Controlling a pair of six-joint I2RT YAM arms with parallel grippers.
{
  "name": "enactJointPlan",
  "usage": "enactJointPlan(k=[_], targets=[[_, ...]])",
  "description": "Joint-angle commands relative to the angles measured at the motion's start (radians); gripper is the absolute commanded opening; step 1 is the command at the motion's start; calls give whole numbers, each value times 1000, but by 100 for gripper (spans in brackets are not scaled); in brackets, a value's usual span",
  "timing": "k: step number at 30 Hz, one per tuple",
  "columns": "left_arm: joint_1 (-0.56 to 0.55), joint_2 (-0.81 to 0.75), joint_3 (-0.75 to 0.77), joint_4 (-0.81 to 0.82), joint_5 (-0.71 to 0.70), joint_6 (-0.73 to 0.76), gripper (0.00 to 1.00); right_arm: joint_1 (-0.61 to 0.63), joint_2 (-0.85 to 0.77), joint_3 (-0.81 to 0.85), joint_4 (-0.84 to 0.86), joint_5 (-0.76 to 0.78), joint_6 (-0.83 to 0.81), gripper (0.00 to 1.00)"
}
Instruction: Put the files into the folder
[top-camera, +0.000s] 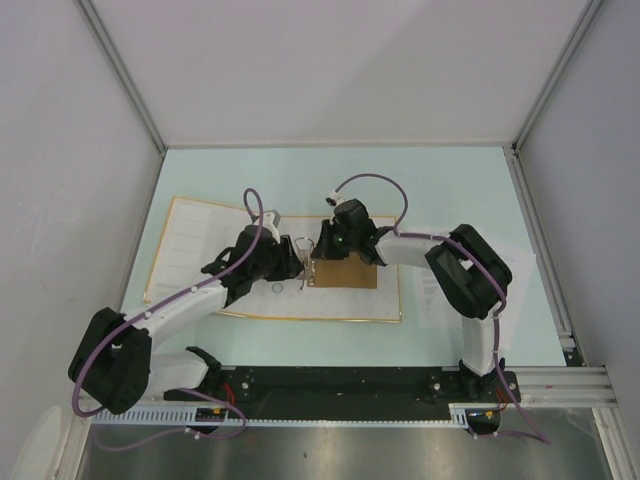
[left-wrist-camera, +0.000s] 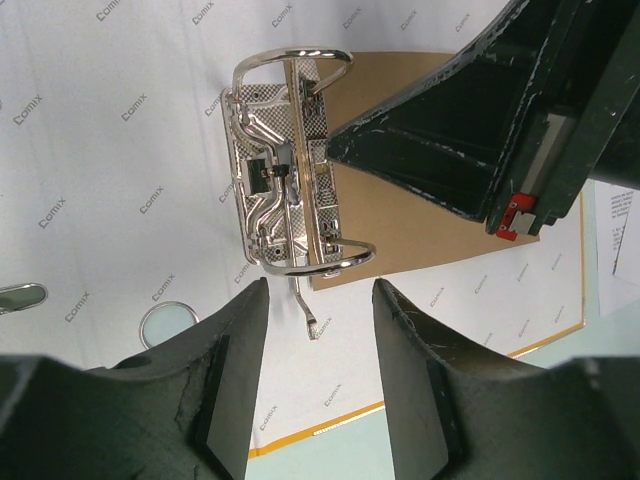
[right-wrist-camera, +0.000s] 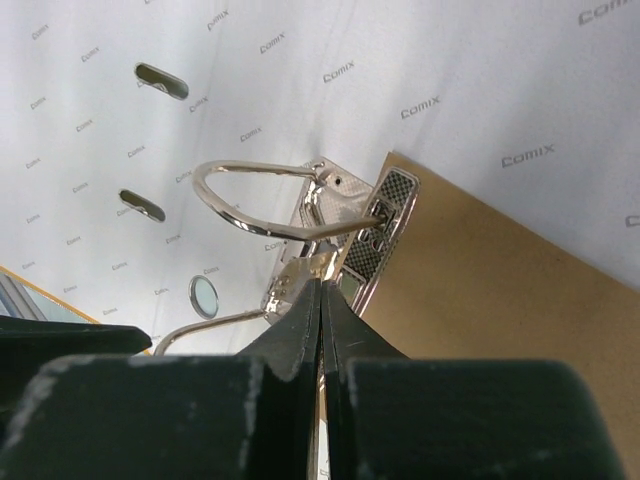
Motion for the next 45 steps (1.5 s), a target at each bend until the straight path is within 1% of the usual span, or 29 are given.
enactJointPlan(k=[1,8,24,27,32,37,40,43,45], targets=[[-6,1,15,23,11,15,51,-11,-12,2,70,-18,-5,0],[-6,-10,11,17,5,18,51,-10,12,0,53,-14,-13,0],[-4,-12,18,11,8,21,51,18,49,0,4,60,-45,0],[-4,-4,23,9,20,23,52,12,75,0,12,71,-42,0],[-6,22,49,-20,28,67,57,7,112,2,6,84,-27,0],[-6,28,71,-54,8,103,56,-11,150,0,-65,126,18,0],[-6,4,72,-57,-14,98,55,-25,184,2,-105,120,44,0],[-7,-24,66,-63,-25,92,55,-31,208,2,-154,149,73,0],[-7,-36,69,-67,-26,101,57,-40,224,2,-181,133,93,0]])
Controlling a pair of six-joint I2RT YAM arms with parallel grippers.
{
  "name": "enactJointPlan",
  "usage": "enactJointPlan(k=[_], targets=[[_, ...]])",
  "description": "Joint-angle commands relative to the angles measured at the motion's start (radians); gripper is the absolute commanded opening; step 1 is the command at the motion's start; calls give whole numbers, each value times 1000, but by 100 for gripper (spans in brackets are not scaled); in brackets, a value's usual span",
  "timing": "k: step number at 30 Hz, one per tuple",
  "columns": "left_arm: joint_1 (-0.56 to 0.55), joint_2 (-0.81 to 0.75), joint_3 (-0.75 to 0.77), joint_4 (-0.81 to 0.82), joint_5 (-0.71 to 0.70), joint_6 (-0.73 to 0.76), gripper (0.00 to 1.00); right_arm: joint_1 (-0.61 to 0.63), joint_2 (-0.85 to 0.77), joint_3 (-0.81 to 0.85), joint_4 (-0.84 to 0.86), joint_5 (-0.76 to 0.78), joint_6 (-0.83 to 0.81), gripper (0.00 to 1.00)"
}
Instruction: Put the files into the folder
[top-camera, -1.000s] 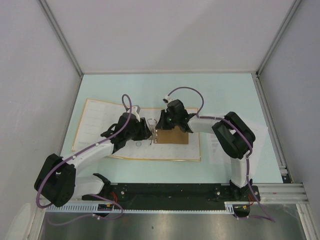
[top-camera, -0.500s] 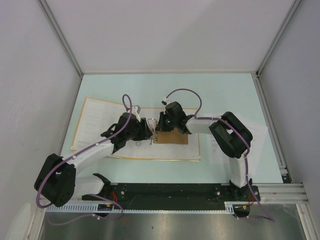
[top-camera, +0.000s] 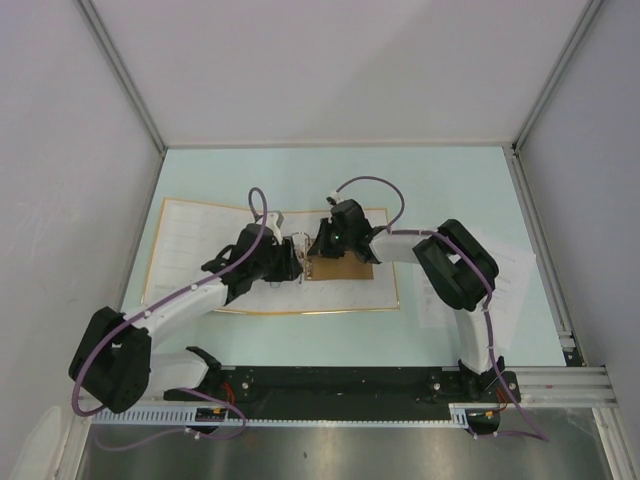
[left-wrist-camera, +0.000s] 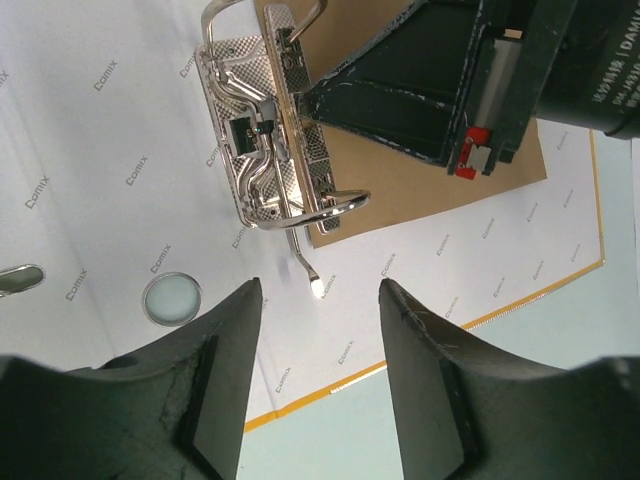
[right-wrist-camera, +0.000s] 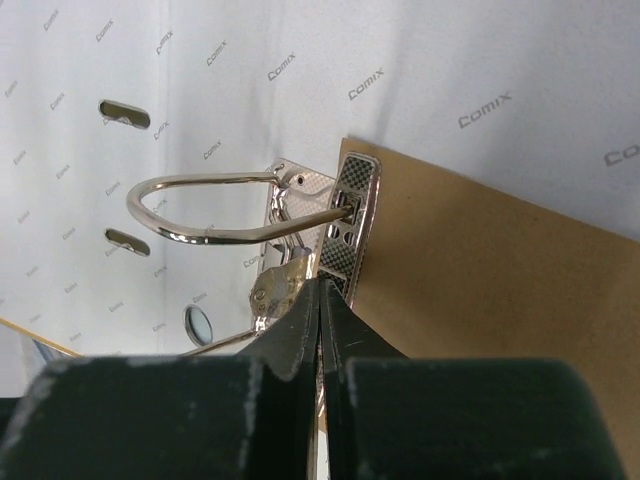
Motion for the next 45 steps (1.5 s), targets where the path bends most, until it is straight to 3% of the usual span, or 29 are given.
enactJointPlan(k=[1,7,13,23,31,36,40,45], targets=[[-7,-53,43,-3,-23,35,60,-33,131,-42,-239,120,20,0],[-19,-4,121,-56,-88,101,67,-9,177,24,-358,210,41,0],[-39,73,218,-107,-150,180,67,17,237,72,-440,285,58,0],[-48,151,256,-87,-141,385,62,16,210,84,-415,207,26,0],[-47,272,235,40,-144,491,44,19,194,84,-379,147,11,0],[-47,280,239,70,-153,500,15,14,171,84,-372,124,-20,0],[-47,291,262,-4,-109,488,0,13,113,84,-374,80,-70,0],[-48,271,256,-95,-33,375,0,-6,-12,84,-392,17,-156,11]])
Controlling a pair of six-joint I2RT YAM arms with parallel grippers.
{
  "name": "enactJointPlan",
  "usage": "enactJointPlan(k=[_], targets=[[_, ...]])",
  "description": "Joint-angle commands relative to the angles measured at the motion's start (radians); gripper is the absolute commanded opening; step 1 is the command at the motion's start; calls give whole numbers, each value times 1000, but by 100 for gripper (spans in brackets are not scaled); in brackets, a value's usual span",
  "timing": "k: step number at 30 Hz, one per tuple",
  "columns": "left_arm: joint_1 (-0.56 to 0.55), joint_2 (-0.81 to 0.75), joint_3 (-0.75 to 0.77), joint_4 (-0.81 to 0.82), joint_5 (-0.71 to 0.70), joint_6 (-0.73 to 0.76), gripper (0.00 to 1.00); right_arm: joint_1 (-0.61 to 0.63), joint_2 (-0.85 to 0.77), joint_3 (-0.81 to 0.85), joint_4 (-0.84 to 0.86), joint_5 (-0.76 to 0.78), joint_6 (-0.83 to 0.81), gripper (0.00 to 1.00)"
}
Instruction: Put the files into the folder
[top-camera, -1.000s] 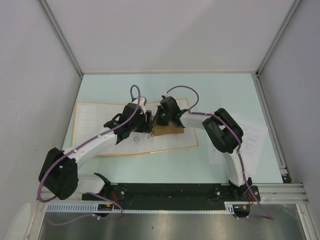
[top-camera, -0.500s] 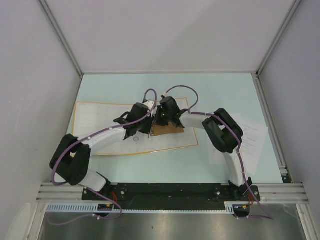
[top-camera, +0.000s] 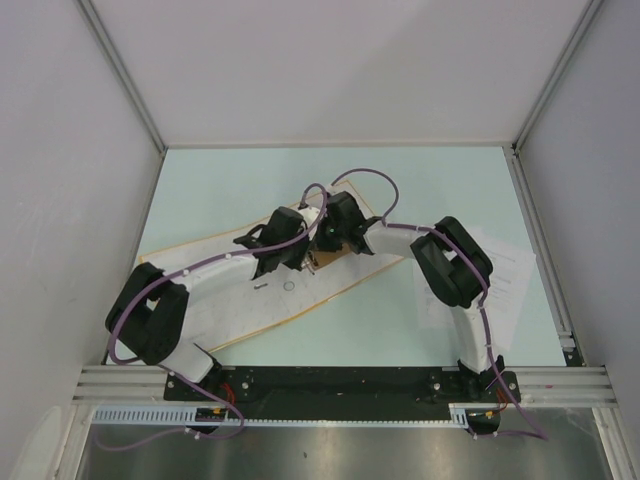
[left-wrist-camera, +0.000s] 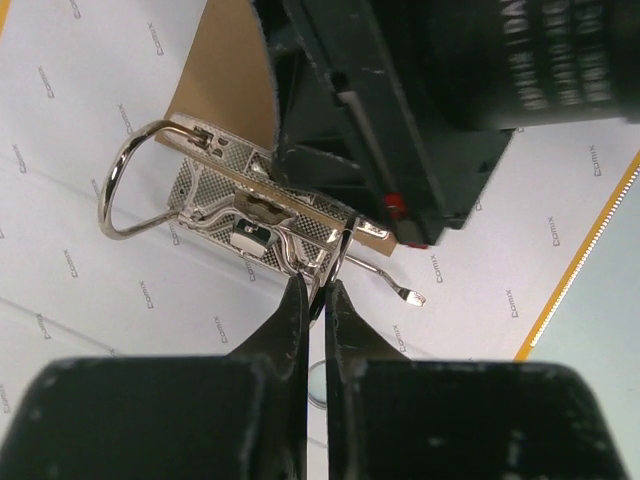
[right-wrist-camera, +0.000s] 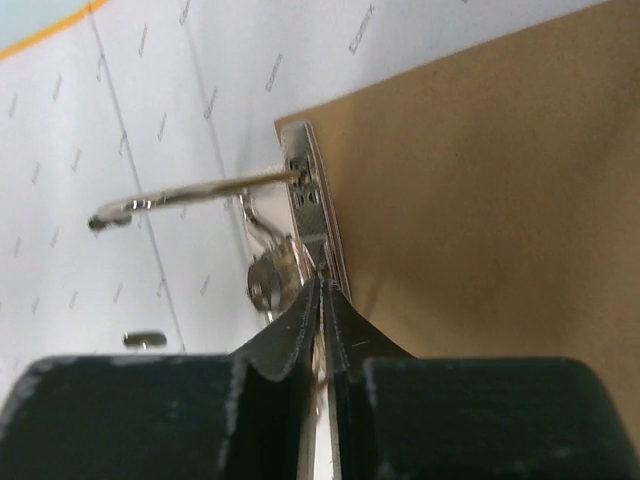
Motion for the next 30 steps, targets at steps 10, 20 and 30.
enactJointPlan(k=[10,20,30], targets=[[8,-42,46,-127,138,-187,0,-45,-101,-22,-214,-166,-296,39],[-10,-5,71,-138,144,-222,0,-54,-32,67,-181,-184,-312,23],[-16,12,86,-153,138,-230,0,-31,-4,96,-200,-193,-301,25]])
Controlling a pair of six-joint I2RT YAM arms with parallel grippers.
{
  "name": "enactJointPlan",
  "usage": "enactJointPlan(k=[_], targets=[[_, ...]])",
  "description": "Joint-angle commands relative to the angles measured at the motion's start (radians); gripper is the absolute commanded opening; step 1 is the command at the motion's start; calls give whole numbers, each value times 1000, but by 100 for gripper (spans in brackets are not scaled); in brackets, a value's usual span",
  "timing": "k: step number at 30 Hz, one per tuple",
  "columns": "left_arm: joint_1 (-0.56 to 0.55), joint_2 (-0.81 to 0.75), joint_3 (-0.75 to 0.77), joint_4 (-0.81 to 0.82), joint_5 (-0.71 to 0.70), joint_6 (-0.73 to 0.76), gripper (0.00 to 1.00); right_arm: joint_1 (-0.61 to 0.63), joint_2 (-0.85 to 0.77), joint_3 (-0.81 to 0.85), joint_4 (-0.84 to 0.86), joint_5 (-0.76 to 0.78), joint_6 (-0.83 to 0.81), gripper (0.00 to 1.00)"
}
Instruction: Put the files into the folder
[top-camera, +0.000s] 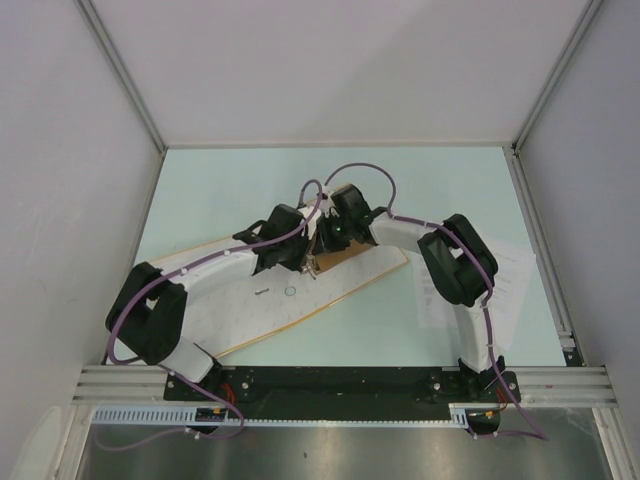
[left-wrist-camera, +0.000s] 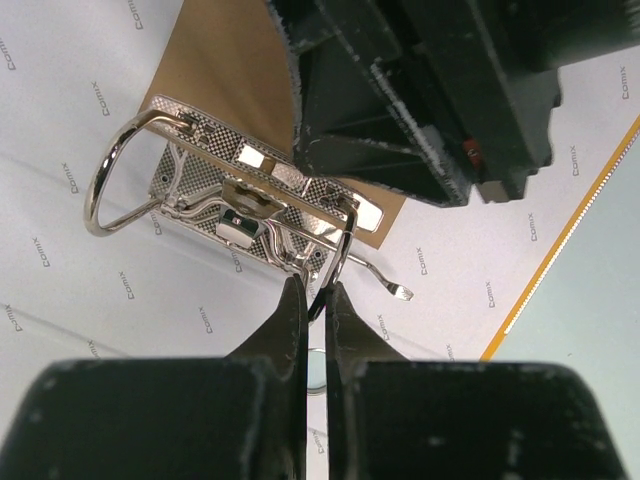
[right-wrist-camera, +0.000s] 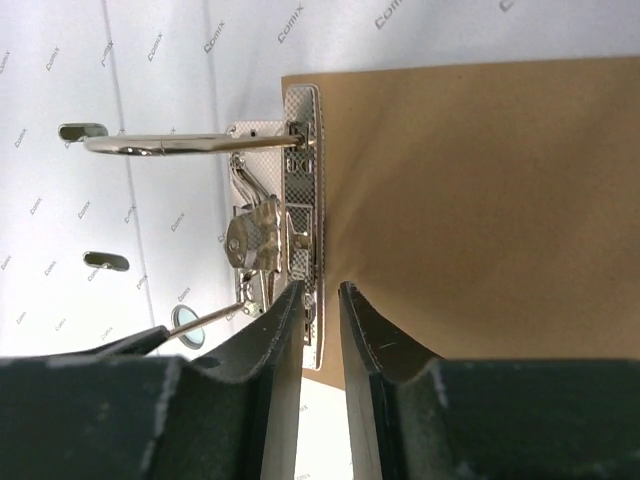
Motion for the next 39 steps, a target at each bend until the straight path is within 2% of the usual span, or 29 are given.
enactJointPlan(k=[1,10,18,25,30,33,36,37,39], targets=[[-12,13,44,-38,52,-144,0,23,32,57,-25,8,-32,25],[-12,7,50,-50,41,-147,0,51,57,59,-70,85,-77,24],[-12,-2,35,-41,20,-159,0,109,87,52,-167,219,-123,20],[-12,-24,-4,-19,-28,-193,0,175,140,5,-183,294,-96,17],[-14,-34,-65,46,-16,-222,0,197,164,-23,-142,233,-91,17],[-14,-45,-100,79,-11,-238,0,165,129,-53,-104,185,-60,18],[-14,-54,-123,83,-11,-232,0,96,59,-56,-59,70,-18,21],[-14,-54,-125,76,-14,-228,0,79,23,-56,-29,-23,-1,22],[-14,-54,-126,63,-14,-218,0,42,-4,-56,-4,-77,33,23]])
